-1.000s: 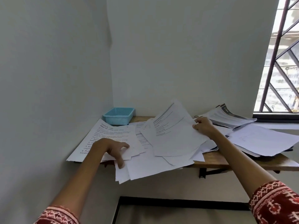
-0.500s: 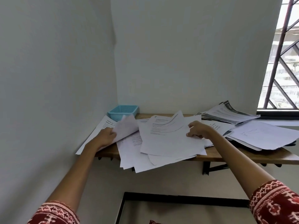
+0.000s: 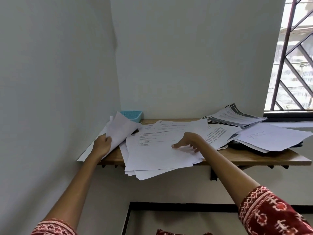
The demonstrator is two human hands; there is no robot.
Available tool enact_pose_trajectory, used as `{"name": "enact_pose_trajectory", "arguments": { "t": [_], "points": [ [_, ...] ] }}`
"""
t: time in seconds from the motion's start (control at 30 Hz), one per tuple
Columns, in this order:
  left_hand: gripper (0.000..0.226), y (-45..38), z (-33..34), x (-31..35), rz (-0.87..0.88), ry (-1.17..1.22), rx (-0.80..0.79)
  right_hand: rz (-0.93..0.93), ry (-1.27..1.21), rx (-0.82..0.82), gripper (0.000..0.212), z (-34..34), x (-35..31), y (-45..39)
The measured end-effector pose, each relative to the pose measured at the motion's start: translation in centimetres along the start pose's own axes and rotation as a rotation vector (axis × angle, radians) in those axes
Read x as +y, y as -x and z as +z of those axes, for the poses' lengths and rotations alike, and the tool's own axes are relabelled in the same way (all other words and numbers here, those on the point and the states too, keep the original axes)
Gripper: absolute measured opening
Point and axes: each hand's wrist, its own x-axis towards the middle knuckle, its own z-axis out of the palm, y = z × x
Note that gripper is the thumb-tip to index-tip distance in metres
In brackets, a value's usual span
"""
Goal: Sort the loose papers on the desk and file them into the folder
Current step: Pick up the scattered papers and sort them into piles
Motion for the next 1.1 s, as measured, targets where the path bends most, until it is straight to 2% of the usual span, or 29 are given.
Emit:
{"name": "enact_pose_trajectory", "arguments": {
  "t": [0.13,0.23,0.33,0.43,0.47,0.63,0.73,0.83,0.9,0.93,1.1],
  "points": [
    [0.032,0.4,0.8,0.1,0.036,-0.073,-0.038,-0.011,0.048,-0.037,0.095,1.1,-1.5,0.1],
    [0.031,0.8,1.2,0.3,0.059,-0.094,-0.057,-0.037,-0.017,0.008,0.093,1.6,-2.1,0.0],
    [0.032,1.1,1.2,0.3,0.067,-0.092,-0.055,-0.088,-0.231,0.007,0.071,1.5,-1.9,0.2],
    [0.033,1.1,1.1,0.3,0.068,-0.093,-0.069,-0.089,-0.552,-0.048,0.022,0.7,-0.7,1.4],
    [0.033,1.1,1.1,0.4,0.07,-0.101,-0.081,-0.084,-0.61,-0.033,0.017,0.3,0.0,1.6],
    [0.029,0.7,1.2,0.3,0.128,-0.245,-0.158,-0.073,-0.83,0.242,0.022,-4.0,3.3,0.0],
    [0.03,0.8,1.2,1.4,0.124,-0.425,-0.368,-0.056,-0.89,0.353,0.028,-6.3,5.2,-1.8],
    [0.065,0.9,0.6,3.7,0.016,-0.586,-0.706,-0.12,-0.995,0.492,0.026,-7.6,5.8,-2.2],
    [0.085,0.6,0.5,5.3,-0.111,-0.44,-0.815,-0.2,-1.101,0.542,0.039,-8.0,5.5,-1.3],
    [0.09,0.2,0.7,6.0,-0.131,-0.299,-0.792,-0.239,-1.132,0.549,0.04,-8.0,5.4,-1.0],
    [0.073,-2.4,4.1,10.5,-0.107,0.38,-0.451,-0.467,-1.275,0.49,0.03,-6.7,3.3,-1.1]
  ]
}}
